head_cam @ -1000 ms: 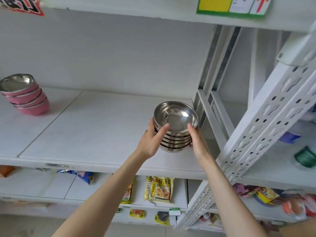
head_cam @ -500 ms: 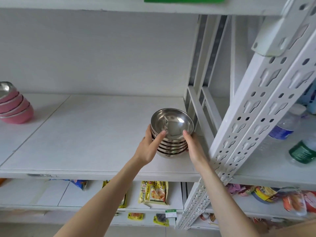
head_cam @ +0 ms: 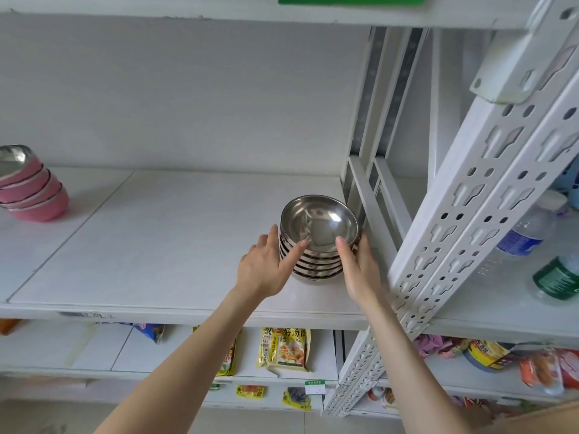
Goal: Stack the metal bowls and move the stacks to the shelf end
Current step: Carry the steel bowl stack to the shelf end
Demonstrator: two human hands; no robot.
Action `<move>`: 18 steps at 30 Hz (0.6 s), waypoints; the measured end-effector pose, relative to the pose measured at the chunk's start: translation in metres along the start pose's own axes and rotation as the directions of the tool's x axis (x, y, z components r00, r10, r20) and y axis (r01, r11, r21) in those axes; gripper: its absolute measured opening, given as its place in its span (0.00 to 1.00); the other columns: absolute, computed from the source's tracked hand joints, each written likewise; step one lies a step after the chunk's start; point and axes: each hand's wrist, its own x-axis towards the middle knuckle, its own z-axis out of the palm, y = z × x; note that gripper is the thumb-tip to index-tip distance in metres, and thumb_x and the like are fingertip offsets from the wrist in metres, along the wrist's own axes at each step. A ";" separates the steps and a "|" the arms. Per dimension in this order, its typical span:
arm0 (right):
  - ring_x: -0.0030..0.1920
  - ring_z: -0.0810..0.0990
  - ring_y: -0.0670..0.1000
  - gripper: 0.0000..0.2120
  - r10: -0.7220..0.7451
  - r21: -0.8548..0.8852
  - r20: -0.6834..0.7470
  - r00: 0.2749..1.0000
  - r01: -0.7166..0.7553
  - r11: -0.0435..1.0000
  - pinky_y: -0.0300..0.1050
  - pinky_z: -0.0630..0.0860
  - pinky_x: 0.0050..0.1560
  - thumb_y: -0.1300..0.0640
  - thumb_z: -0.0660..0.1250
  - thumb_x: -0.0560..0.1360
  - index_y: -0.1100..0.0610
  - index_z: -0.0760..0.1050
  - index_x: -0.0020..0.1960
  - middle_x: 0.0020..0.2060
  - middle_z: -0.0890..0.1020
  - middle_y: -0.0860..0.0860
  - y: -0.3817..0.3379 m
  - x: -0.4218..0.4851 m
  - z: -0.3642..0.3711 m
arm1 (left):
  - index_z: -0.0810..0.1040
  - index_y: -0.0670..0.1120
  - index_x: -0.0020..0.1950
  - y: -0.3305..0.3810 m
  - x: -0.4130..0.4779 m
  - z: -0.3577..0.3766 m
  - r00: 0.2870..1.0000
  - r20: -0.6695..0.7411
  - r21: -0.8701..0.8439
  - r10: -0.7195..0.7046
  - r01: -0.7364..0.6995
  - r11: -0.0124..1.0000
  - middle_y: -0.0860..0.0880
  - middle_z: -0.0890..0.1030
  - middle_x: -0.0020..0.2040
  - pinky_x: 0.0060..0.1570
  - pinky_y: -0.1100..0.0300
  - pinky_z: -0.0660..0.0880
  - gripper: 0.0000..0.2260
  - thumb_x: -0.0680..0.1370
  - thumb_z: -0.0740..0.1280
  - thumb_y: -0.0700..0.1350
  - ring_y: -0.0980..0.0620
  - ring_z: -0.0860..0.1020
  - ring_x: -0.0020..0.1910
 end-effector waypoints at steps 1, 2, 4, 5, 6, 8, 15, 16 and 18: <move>0.74 0.62 0.53 0.39 -0.050 -0.101 -0.023 0.998 0.047 0.994 0.49 0.60 0.72 0.32 0.55 0.75 0.52 0.52 0.78 0.76 0.63 0.51 -0.003 -0.003 -0.001 | 0.55 0.46 0.79 -0.001 -0.003 -0.003 0.998 -0.054 0.115 0.043 -0.036 0.993 0.42 0.71 0.71 0.62 0.46 0.69 0.46 0.72 0.42 0.76 0.40 0.73 0.66; 0.75 0.61 0.55 0.40 -0.094 -0.209 -0.050 0.994 0.082 0.975 0.51 0.59 0.72 0.32 0.55 0.75 0.52 0.50 0.78 0.76 0.62 0.53 -0.007 -0.007 -0.001 | 0.56 0.45 0.79 -0.003 -0.007 -0.007 0.989 -0.106 0.220 0.100 -0.075 0.973 0.43 0.72 0.71 0.61 0.46 0.70 0.45 0.73 0.41 0.75 0.41 0.74 0.65; 0.74 0.62 0.58 0.41 -0.179 -0.421 -0.101 0.979 0.121 0.899 0.54 0.62 0.70 0.31 0.52 0.74 0.54 0.49 0.78 0.76 0.62 0.56 -0.014 -0.016 -0.002 | 0.59 0.44 0.78 -0.011 -0.012 -0.017 0.962 -0.176 0.382 0.210 -0.130 0.915 0.44 0.73 0.70 0.64 0.45 0.68 0.43 0.74 0.41 0.72 0.42 0.73 0.66; 0.73 0.64 0.60 0.42 -0.222 -0.503 -0.115 0.968 0.136 0.854 0.56 0.65 0.68 0.31 0.51 0.74 0.56 0.50 0.78 0.75 0.64 0.58 -0.018 -0.022 -0.001 | 0.61 0.44 0.77 -0.017 -0.015 -0.022 0.947 -0.194 0.440 0.256 -0.149 0.885 0.44 0.74 0.69 0.65 0.44 0.68 0.41 0.75 0.42 0.71 0.42 0.73 0.67; 0.71 0.66 0.61 0.42 -0.268 -0.570 -0.122 0.956 0.154 0.807 0.58 0.67 0.66 0.31 0.51 0.74 0.57 0.51 0.78 0.73 0.66 0.60 -0.021 -0.029 0.000 | 0.63 0.44 0.77 -0.022 -0.019 -0.028 0.931 -0.207 0.485 0.301 -0.169 0.858 0.43 0.74 0.69 0.66 0.42 0.67 0.39 0.76 0.44 0.69 0.41 0.72 0.67; 0.70 0.68 0.63 0.41 -0.346 -0.678 -0.128 0.929 0.173 0.715 0.59 0.70 0.63 0.32 0.52 0.76 0.59 0.53 0.77 0.72 0.68 0.62 -0.028 -0.042 0.004 | 0.67 0.44 0.75 -0.035 -0.028 -0.038 0.897 -0.223 0.551 0.381 -0.206 0.808 0.41 0.75 0.68 0.66 0.38 0.67 0.35 0.78 0.49 0.67 0.39 0.73 0.67; 0.73 0.63 0.62 0.39 -0.465 -0.783 -0.101 0.879 0.218 0.582 0.63 0.64 0.66 0.33 0.54 0.76 0.57 0.55 0.77 0.74 0.65 0.61 -0.068 -0.082 0.046 | 0.66 0.48 0.76 -0.091 -0.061 -0.094 0.854 -0.218 0.652 0.473 -0.233 0.721 0.39 0.71 0.73 0.67 0.33 0.64 0.30 0.78 0.55 0.63 0.37 0.70 0.71; 0.74 0.63 0.62 0.38 -0.472 -0.786 -0.089 0.877 0.229 0.574 0.64 0.64 0.66 0.34 0.53 0.75 0.57 0.56 0.77 0.74 0.65 0.61 -0.075 -0.086 0.056 | 0.66 0.48 0.75 -0.101 -0.065 -0.103 0.849 -0.228 0.658 0.476 -0.226 0.719 0.39 0.71 0.73 0.67 0.33 0.63 0.30 0.78 0.55 0.63 0.37 0.70 0.71; 0.74 0.62 0.61 0.38 -0.477 -0.790 -0.069 0.876 0.244 0.562 0.64 0.63 0.67 0.34 0.53 0.75 0.57 0.56 0.77 0.75 0.64 0.60 -0.088 -0.094 0.077 | 0.67 0.48 0.76 -0.121 -0.072 -0.122 0.842 -0.246 0.669 0.481 -0.212 0.713 0.39 0.70 0.73 0.67 0.32 0.62 0.30 0.78 0.55 0.63 0.37 0.70 0.70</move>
